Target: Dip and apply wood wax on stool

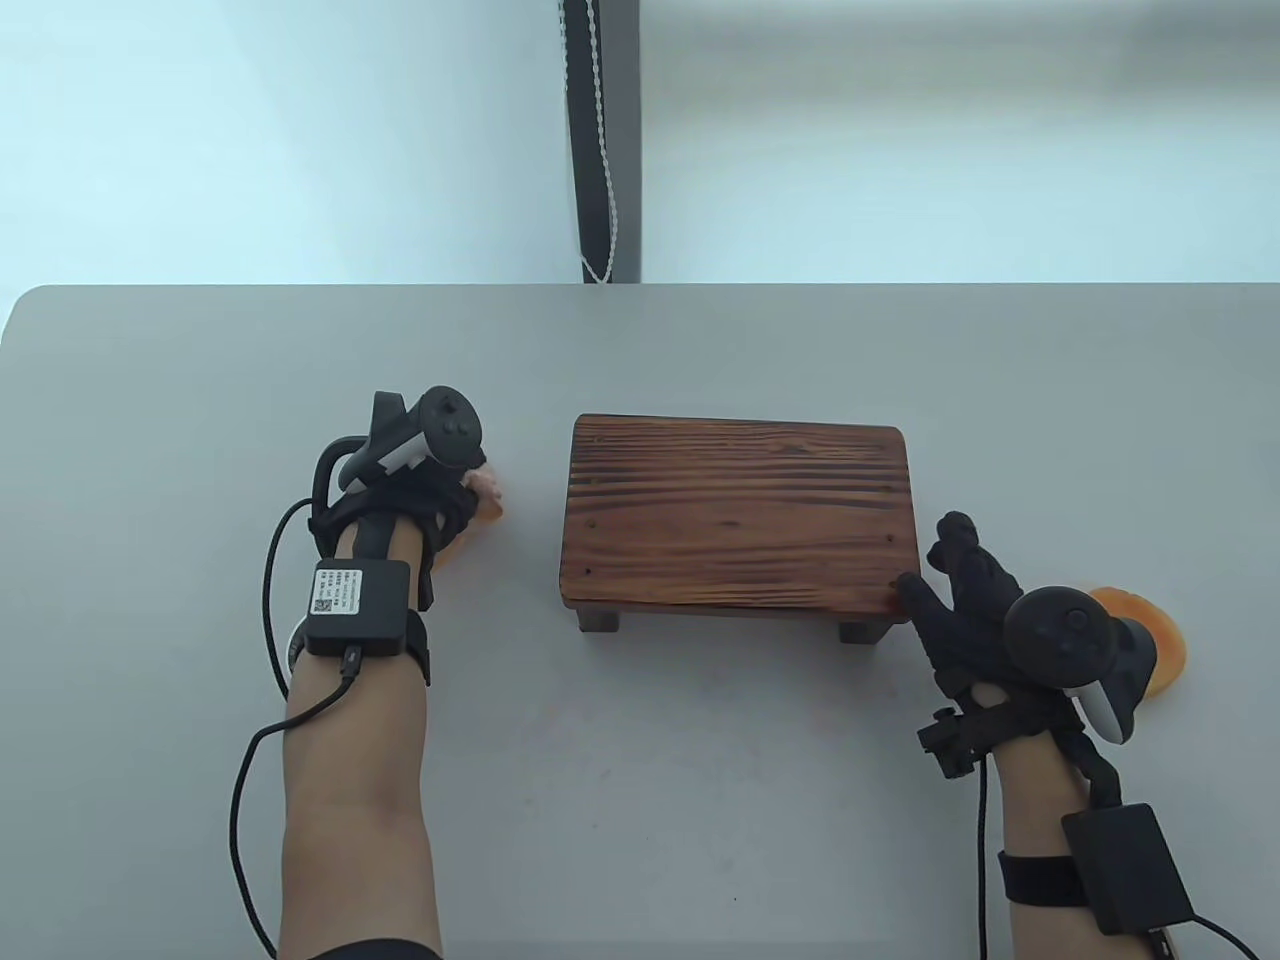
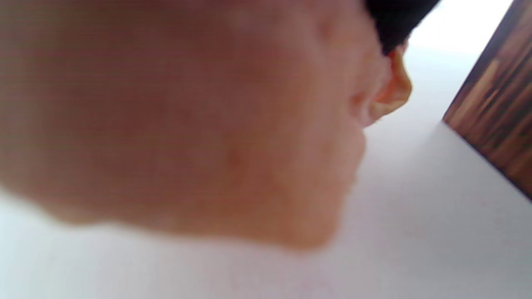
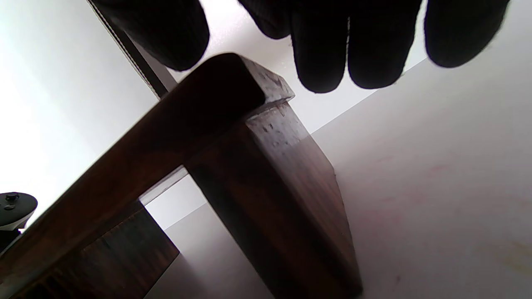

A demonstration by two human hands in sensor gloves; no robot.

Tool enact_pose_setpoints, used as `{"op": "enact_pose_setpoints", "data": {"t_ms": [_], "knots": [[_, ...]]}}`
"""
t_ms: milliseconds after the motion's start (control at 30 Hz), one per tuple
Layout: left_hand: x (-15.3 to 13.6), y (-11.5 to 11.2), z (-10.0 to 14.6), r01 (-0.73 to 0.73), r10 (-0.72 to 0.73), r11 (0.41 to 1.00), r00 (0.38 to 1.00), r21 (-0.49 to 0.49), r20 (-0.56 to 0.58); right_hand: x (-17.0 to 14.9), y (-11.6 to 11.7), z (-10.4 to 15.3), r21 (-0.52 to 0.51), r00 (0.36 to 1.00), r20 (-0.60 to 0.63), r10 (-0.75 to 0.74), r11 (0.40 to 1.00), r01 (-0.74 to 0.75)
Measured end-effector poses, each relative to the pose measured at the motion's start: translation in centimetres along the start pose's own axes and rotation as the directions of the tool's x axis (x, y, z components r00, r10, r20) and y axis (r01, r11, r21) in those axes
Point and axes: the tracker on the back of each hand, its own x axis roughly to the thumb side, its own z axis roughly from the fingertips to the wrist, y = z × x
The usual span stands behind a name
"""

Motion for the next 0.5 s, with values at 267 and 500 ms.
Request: {"op": "enact_pose_setpoints", "data": {"t_ms": [267, 500], "knots": [[2.9, 5.8, 9.2, 0.029, -0.103, 0.953, 0.968, 0.303, 0.231, -1.0, 1.2, -1.5, 0.185, 0.951, -0.197, -0.24, 0.943, 0.277], [8.6, 3.9, 13.4, 0.138, -0.28, 0.935, 0.854, 0.328, 0.439, -1.1, 1.1, -1.6, 0.161, 0.918, -0.281, -0.28, 0.929, 0.333]]}}
